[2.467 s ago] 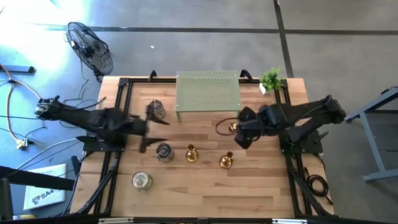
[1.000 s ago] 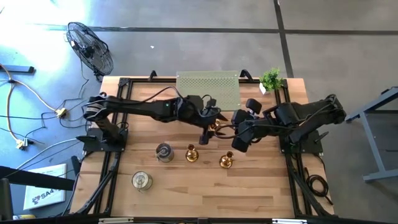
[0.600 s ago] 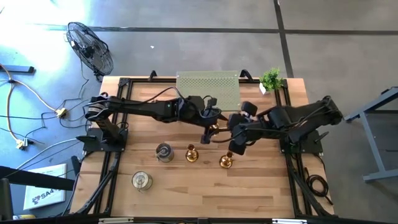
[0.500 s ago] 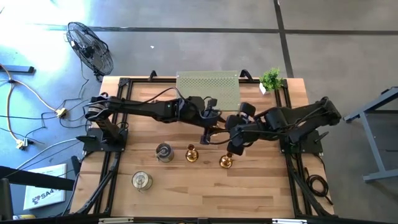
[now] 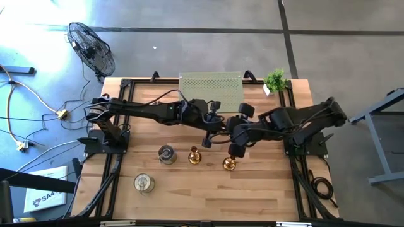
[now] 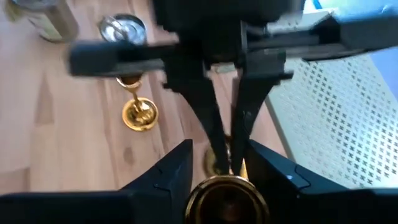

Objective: Pick & Place candle stick holders
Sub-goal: Put the right gold candle holder on the shelf, then put the left gold candle holder on the shelf

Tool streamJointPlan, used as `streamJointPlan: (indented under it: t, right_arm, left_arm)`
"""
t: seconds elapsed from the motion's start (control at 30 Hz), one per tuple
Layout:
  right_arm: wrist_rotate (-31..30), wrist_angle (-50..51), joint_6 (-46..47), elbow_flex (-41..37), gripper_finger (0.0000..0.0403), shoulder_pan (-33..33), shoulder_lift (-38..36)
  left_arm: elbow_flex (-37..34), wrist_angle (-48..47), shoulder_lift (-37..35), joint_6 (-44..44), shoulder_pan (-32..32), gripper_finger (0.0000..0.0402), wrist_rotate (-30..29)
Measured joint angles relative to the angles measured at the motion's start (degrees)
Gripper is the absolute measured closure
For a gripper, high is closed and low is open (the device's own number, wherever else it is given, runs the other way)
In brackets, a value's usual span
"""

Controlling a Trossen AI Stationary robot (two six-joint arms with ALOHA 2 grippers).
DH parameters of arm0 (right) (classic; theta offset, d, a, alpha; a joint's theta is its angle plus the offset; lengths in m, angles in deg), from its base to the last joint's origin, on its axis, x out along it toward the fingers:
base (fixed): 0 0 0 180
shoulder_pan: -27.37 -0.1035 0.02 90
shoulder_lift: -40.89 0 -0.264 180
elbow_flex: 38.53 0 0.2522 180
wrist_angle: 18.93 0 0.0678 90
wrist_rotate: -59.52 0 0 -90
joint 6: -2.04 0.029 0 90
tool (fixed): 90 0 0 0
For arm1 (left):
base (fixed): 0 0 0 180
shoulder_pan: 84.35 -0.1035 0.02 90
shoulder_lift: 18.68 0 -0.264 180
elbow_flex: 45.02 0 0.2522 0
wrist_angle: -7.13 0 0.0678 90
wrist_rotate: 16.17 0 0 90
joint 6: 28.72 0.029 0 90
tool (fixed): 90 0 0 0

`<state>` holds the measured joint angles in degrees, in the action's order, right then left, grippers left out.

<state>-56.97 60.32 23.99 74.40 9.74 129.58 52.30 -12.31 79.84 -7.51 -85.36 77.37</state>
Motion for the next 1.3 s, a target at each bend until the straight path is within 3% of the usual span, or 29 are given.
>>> streamJointPlan:
  t: [0.3,0.67,1.0,1.3]
  right_arm:
    - [-2.37,-3.38,-3.17,0.07,0.0259,-1.58,-3.68]
    - [-9.22,-6.09,-3.78,0.11,0.0258,-9.33,-6.74]
    - [-18.14,1.86,5.10,0.11,0.0258,-15.65,-6.74]
    - [-21.78,6.15,10.92,0.11,0.0258,-18.49,-6.74]
  left_arm:
    - [-0.04,-1.31,0.04,-0.02,-0.13,0.0401,-1.54]
    - [-0.15,-6.14,-0.99,-0.02,-0.11,0.0401,-1.51]
    - [0.04,-7.74,-7.20,-2.95,-0.11,0.0401,-3.17]
    - [-0.06,-9.34,-9.14,-4.96,-0.11,0.0400,-2.59]
